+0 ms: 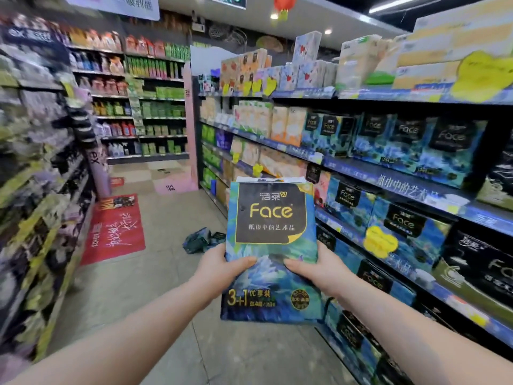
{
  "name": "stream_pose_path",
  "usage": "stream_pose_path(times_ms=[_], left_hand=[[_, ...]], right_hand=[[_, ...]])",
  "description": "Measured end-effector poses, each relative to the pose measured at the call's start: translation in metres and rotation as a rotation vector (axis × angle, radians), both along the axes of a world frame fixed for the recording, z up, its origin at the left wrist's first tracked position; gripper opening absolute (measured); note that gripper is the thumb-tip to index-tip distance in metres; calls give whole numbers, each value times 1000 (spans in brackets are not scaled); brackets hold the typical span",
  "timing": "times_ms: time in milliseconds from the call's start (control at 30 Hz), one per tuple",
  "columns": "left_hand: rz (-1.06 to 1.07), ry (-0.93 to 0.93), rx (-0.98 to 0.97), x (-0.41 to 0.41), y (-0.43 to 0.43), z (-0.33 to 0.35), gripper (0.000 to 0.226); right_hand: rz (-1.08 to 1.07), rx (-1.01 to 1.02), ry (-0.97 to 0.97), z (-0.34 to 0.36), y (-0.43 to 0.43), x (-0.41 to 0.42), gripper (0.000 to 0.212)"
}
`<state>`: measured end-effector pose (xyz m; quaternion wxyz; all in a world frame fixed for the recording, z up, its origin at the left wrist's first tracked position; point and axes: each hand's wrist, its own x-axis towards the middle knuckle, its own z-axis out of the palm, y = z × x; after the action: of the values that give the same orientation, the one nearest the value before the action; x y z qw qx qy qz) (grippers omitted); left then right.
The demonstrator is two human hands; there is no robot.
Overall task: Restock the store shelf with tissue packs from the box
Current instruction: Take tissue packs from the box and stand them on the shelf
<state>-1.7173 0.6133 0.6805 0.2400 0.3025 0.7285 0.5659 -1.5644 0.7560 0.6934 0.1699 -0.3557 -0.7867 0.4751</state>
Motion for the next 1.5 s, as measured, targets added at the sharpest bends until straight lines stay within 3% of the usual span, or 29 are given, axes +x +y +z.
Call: stream_pose_path(times_ms=[100, 133, 233, 300, 467, 533, 667, 700, 800, 1200, 1333, 1500], left_hand=[[22, 31, -10, -35, 39, 5, 16], [23, 42, -19, -47, 54, 8, 16], [33, 94, -49, -77, 106, 19, 19], [48, 124, -41, -93, 140, 22, 20], [34, 98, -7, -122, 211, 20, 19], [1, 90, 10, -130, 236, 21, 19], [-89, 114, 35, -141, 293, 28, 18], [-115, 120, 44, -143, 308, 29, 18], [-217, 122, 55, -150, 354, 31, 18], [-571, 270, 144, -214, 532, 74, 16], [-647, 299, 139, -221, 582, 84, 33], [-780, 252, 152, -209, 632, 94, 25]], right_hand=[[30, -36, 38, -1, 40, -37, 106], [34, -47, 52, 2, 56, -48, 104], [31, -68, 86, 12, 108, -73, 67], [23, -67, 105, 17, 141, -88, 64], [-12, -22, 79, 18, 210, -116, 124], [-39, -18, 62, 21, 228, -118, 119], [-132, 20, 46, 31, 267, -117, 87], [-155, 30, 49, 31, 278, -116, 85], [-264, 74, 52, 33, 309, -117, 105], [-594, 133, 176, 80, 409, -156, 52], [-718, 164, 202, 88, 430, -163, 48], [-813, 178, 221, 99, 462, -155, 42]])
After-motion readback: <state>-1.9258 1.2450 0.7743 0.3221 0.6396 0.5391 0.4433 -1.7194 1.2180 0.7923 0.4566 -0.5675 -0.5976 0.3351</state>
